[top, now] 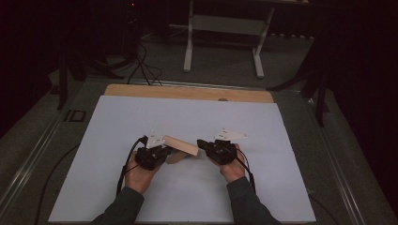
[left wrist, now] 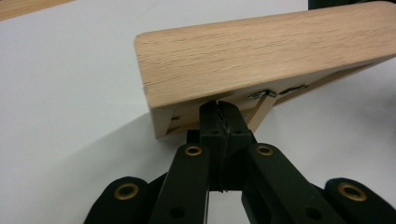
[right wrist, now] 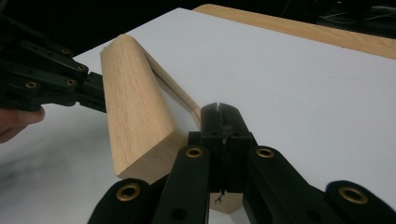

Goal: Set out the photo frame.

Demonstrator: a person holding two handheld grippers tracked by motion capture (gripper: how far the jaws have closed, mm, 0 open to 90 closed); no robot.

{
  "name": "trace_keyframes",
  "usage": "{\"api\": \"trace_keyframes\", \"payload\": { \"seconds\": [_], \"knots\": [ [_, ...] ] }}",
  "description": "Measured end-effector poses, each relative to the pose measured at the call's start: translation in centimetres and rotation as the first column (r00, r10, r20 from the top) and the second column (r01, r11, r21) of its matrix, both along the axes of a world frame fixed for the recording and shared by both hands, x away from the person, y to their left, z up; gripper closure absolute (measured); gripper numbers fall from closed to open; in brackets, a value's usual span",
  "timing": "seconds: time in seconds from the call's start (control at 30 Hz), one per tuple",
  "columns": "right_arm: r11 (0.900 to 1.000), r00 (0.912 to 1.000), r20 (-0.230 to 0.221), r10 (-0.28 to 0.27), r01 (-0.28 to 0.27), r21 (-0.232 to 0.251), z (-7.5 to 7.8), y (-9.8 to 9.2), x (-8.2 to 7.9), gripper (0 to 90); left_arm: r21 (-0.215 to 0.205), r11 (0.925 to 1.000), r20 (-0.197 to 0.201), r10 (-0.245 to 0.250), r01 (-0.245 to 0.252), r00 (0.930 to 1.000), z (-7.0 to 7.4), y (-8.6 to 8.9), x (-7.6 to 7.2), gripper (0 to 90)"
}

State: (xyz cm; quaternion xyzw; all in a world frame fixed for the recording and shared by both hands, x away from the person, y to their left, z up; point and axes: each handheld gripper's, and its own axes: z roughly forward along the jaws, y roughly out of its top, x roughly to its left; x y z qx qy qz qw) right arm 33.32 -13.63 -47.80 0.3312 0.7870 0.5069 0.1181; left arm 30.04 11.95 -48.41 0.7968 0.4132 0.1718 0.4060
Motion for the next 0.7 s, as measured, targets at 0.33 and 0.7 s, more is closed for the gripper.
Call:
{"api": "trace_keyframes", "payload": {
  "seconds": [0.33,0.7],
  "knots": [
    [1.0,1.0,0.007,0.002,-0.001,-0.008,0.0,0.1,-0.4,89.6,-0.021,0.9996,0.002,-0.02,0.02,0.9998,0.3,-0.2,-0.1,89.4],
    [1.0,0.9998,0.018,0.006,-0.005,-0.019,0.1,0.1,-0.7,89.6,-0.014,0.9984,0.003,-0.055,0.055,0.9985,0.4,-1.2,-0.4,89.4]
  ]
}}
